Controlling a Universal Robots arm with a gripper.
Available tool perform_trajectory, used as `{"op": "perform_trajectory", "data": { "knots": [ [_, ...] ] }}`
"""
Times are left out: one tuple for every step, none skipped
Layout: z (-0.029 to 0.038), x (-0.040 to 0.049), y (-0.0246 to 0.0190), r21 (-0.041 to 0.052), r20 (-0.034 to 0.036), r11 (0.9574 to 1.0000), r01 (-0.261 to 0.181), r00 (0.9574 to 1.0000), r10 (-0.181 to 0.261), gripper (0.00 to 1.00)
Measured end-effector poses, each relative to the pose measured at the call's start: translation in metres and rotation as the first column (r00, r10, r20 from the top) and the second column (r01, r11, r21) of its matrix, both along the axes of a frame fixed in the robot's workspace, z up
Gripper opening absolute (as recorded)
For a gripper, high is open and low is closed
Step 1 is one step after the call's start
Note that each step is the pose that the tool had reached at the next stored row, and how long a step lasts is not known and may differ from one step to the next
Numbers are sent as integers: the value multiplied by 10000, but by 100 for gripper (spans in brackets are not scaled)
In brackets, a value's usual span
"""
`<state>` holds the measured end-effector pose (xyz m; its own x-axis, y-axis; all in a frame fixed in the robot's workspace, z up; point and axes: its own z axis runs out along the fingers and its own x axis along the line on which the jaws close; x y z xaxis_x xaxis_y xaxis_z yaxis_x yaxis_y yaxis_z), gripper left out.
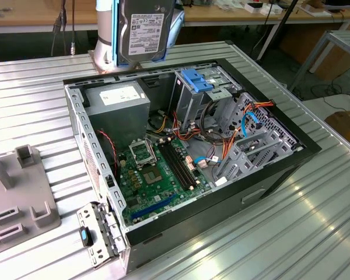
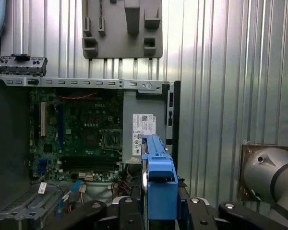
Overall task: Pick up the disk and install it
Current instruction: 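Pick up the disk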
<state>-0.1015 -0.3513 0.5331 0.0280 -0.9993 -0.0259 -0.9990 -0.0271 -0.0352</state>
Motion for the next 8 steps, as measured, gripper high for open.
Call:
{"op": "perform_trajectory", "data": {
  "knots": [
    [0, -4, -6, 0, 0, 10000, 0, 10000, 0, 37],
    [0, -42, -47, -1, 3, 10000, 0, 10000, 0, 37],
    [-1, -66, -84, 1, 8, 10000, -2, 10000, 2, 37],
    [-2, -84, -213, 1, 7, 10000, -1, 10000, 1, 37],
    [-3, -87, -296, -1, 6, 10000, -1, 10000, 1, 37],
    [-5, -89, -346, 1, 7, 10000, 0, 10000, 0, 37],
    [-5, -91, -386, 0, 7, 10000, -1, 10000, 1, 37],
    [-8, -95, -469, 1, 8, 10000, 0, 10000, 0, 37]
  ]
}}
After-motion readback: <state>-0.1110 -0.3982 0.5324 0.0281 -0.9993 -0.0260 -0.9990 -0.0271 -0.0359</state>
